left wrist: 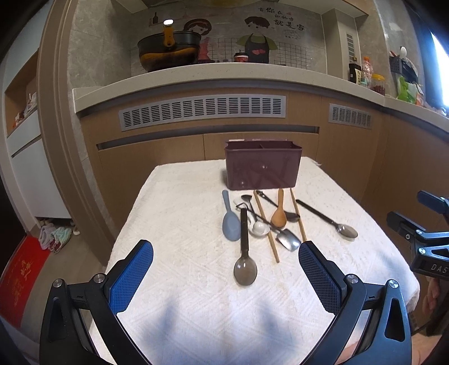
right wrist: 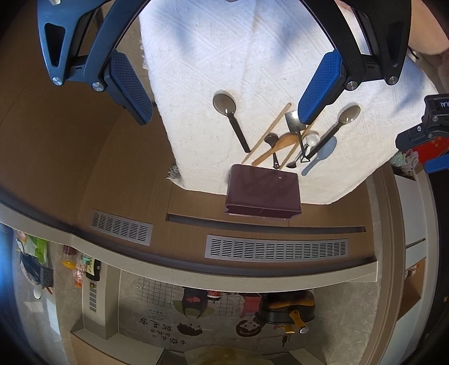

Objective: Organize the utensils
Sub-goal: 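Grasp the white-knobbed spoon with the left tool while the right tool approaches the chopsticks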

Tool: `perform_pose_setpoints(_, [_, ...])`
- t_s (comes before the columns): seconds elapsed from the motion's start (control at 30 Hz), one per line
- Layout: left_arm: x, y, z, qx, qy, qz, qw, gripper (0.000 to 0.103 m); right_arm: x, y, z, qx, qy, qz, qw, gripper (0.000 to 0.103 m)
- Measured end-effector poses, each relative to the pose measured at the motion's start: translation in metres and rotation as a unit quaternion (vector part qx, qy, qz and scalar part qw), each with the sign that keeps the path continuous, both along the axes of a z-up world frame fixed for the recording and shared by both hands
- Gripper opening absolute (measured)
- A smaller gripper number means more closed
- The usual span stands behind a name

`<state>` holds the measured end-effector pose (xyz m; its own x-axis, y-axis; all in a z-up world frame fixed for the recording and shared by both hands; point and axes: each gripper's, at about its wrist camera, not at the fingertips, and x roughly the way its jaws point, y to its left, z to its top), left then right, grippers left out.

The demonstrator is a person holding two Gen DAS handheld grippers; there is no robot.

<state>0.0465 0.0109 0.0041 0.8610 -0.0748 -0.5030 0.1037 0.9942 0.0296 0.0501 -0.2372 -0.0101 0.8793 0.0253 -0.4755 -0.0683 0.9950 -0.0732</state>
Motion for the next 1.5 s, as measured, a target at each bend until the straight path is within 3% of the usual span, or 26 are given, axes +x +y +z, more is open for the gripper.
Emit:
perform_pose_setpoints(0.17, [0.024, -0.007, 0.008, 0.007, -0.01, -0.005, 0.9999, 0.103, 0.029, 0.0, 0.001, 0.026, 0.019, 0.018, 0.999, 0.103])
perform_pose_setpoints(0.5, [0.092, -0.019, 0.019, 0.0, -0.015, -0.017, 0.9997, 0.103, 0.089, 0.006, -0.002, 0.008, 0.052, 0.03, 0.998, 0.103])
perform_pose_setpoints(0.7, [0.138, -0.016, -0.001, -0.011, 0.012, -0.033, 0.9993, 0.103, 0.128, 0.006, -0.015, 0.005, 0.083, 0.015, 0.996, 0.103])
perform_pose_setpoints(0.9, [0.178, 0.01, -0.024, -0.029, 0.042, -0.012, 0.9986, 0.102, 0.164, 0.008, -0.033, -0.015, 0.109, -0.006, 0.994, 0.103])
perform_pose_setpoints(1.0, [0.192, 0.026, -0.031, -0.038, 0.051, 0.003, 0.998, 0.102, 0.181, 0.013, -0.041, -0.016, 0.112, 0.012, 0.994, 0.103])
perform_pose_setpoints(1.13, [0.203, 0.045, -0.04, -0.059, 0.068, 0.017, 0.9958, 0.089, 0.203, 0.03, -0.055, -0.02, 0.128, 0.041, 0.991, 0.103])
perform_pose_setpoints(1.3, [0.203, 0.037, -0.058, -0.059, 0.105, -0.021, 0.9925, 0.083, 0.218, 0.054, -0.074, -0.044, 0.155, 0.07, 0.984, 0.102])
perform_pose_setpoints(1.43, [0.194, 0.018, -0.066, -0.066, 0.13, -0.069, 0.9868, 0.075, 0.218, 0.059, -0.08, -0.102, 0.149, 0.045, 0.983, 0.102])
perform_pose_setpoints(1.5, [0.188, 0.008, -0.068, -0.068, 0.142, -0.09, 0.9834, 0.068, 0.216, 0.05, -0.08, -0.1, 0.151, 0.031, 0.983, 0.102])
